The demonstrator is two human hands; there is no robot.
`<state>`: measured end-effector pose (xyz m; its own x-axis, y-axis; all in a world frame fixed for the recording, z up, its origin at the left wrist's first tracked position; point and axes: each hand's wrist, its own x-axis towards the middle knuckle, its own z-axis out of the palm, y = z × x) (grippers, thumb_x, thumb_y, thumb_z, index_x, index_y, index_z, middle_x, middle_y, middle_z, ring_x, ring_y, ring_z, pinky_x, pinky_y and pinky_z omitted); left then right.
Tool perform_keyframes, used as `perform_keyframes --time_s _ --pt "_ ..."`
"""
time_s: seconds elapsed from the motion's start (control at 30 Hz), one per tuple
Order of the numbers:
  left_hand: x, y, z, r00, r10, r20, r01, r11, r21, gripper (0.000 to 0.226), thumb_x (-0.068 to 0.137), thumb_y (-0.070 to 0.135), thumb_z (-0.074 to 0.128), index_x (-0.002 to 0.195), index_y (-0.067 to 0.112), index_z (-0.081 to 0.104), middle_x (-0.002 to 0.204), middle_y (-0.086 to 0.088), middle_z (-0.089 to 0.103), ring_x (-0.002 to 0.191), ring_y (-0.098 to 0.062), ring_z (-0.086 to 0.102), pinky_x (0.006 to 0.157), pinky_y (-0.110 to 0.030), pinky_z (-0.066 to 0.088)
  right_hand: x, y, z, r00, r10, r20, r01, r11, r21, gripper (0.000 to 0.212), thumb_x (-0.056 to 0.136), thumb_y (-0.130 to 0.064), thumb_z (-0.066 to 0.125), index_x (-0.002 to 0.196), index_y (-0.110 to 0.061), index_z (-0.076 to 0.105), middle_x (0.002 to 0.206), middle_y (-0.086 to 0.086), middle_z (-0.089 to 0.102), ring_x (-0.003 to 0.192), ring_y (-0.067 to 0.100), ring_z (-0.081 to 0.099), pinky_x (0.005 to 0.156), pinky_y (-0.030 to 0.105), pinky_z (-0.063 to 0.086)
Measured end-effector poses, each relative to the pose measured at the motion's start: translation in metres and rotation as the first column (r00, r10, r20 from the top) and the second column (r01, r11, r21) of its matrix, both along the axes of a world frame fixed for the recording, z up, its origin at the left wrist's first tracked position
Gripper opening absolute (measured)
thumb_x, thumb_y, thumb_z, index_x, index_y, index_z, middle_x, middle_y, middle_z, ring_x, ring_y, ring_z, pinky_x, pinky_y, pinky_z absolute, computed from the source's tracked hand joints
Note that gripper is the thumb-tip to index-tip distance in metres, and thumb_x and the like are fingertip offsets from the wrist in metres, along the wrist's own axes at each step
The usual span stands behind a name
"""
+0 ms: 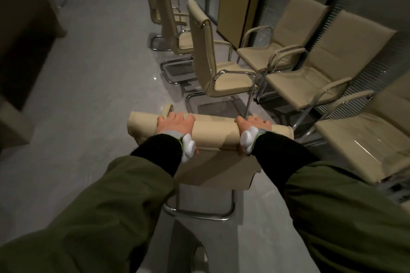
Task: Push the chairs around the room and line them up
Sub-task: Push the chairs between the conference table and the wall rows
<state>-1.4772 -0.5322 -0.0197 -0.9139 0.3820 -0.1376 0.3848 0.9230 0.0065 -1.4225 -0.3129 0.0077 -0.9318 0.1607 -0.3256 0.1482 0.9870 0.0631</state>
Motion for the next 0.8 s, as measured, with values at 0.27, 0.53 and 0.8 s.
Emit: perform_keyframes --time_s 0.27,0.53,0.8 --pt "0.060 -0.024 -0.002 0.990 0.138 -0.024 -0.139 0.990 -0.016 0.085 0.057 0.067 0.075 0.126 0.032 0.041 0.123 -0.004 0.049 0.119 -0.028 0.044 0.090 -0.048 0.031 0.031 -0.017 -0.006 0.986 0.157 -0.063 -0.155 0.987 0.043 0.082 0.059 -0.035 0.075 0.132 -0.024 0.039 0.126 0.014 0.049 0.119 0.037 0.047 0.098 0.049 0.036" --pt "0.081 -0.018 -0.001 0.960 0.278 0.028 -0.277 0.960 -0.035 0.084 0.061 0.066 0.077 0.129 0.032 0.040 0.129 -0.005 0.048 0.122 -0.029 0.042 0.093 -0.049 0.031 0.028 -0.006 -0.008 0.955 0.285 -0.077 -0.286 0.958 0.000 0.082 0.057 -0.031 0.077 0.129 -0.025 0.040 0.124 0.012 0.050 0.120 0.036 0.046 0.099 0.050 0.031" --pt "0.093 -0.002 -0.001 0.905 0.423 0.034 -0.421 0.905 -0.063 0.090 0.057 0.061 0.080 0.130 0.031 0.038 0.129 -0.008 0.048 0.123 -0.033 0.042 0.087 -0.050 0.030 0.009 0.011 -0.004 0.898 0.435 -0.066 -0.438 0.899 -0.031 0.078 0.065 -0.033 0.078 0.133 -0.025 0.042 0.129 0.011 0.051 0.123 0.036 0.046 0.102 0.048 0.032"
